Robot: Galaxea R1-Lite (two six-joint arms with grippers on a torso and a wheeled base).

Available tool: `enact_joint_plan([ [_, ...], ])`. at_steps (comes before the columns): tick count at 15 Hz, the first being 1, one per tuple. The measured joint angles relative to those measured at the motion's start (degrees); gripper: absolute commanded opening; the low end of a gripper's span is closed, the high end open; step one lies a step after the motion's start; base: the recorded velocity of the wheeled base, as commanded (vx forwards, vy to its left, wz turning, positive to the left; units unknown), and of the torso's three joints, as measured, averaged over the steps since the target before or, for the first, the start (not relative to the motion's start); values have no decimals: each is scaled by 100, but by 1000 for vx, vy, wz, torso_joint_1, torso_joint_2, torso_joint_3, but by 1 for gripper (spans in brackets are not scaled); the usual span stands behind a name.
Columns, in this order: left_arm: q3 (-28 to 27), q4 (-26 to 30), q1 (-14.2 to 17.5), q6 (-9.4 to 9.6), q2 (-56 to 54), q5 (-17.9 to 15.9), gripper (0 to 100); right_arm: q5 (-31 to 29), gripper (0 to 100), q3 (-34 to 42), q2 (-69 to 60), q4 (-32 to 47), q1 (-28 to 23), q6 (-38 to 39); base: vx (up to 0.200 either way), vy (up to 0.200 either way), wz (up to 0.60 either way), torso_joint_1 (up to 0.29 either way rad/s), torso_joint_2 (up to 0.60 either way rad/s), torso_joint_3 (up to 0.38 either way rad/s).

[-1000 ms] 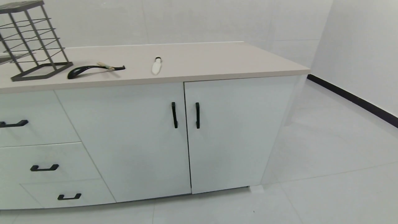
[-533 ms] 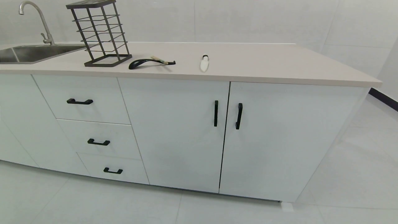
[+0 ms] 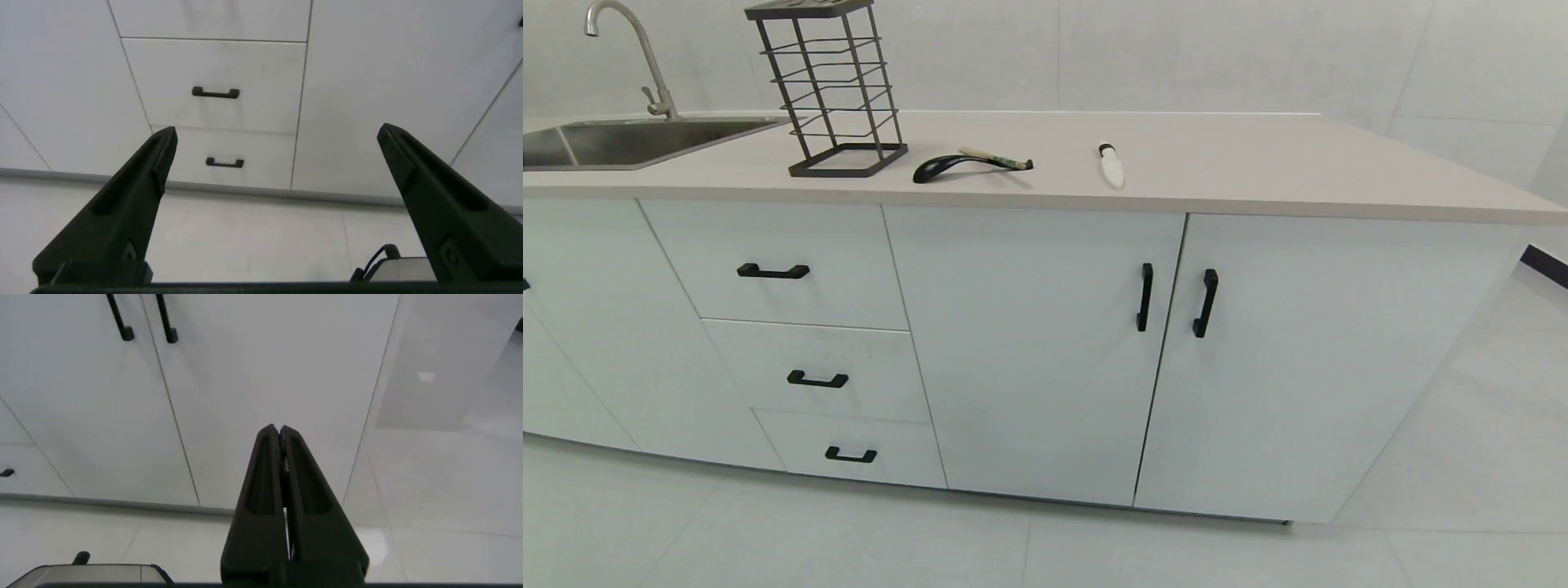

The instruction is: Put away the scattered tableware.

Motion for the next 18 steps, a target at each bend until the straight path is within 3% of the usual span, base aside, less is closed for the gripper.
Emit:
enact_joint_plan([
  [5,0,-5,0,5,2,-9,100,-7,0,-6,-1,0,1,-7,0,200,0,0,2,0],
  [9,-2,0,0,-6,0,-2,100,-7,0,-9,-4,-7,1,-10,200,200,0,4,0,2],
  [11,0,0,0,-6,0,-5,100,-7,0,-6,-1,2,4,-7,200,0,0,2,2,2],
  [15,0,0,2,-6,0,-5,100,-11,0,-4,0,2,1,-5,0,0,0,0,0,0],
  [18,2,0,-2,-6,0,-2,100,-10,0,-9,0,-2,1,-7,0,0,600,2,-1,4],
])
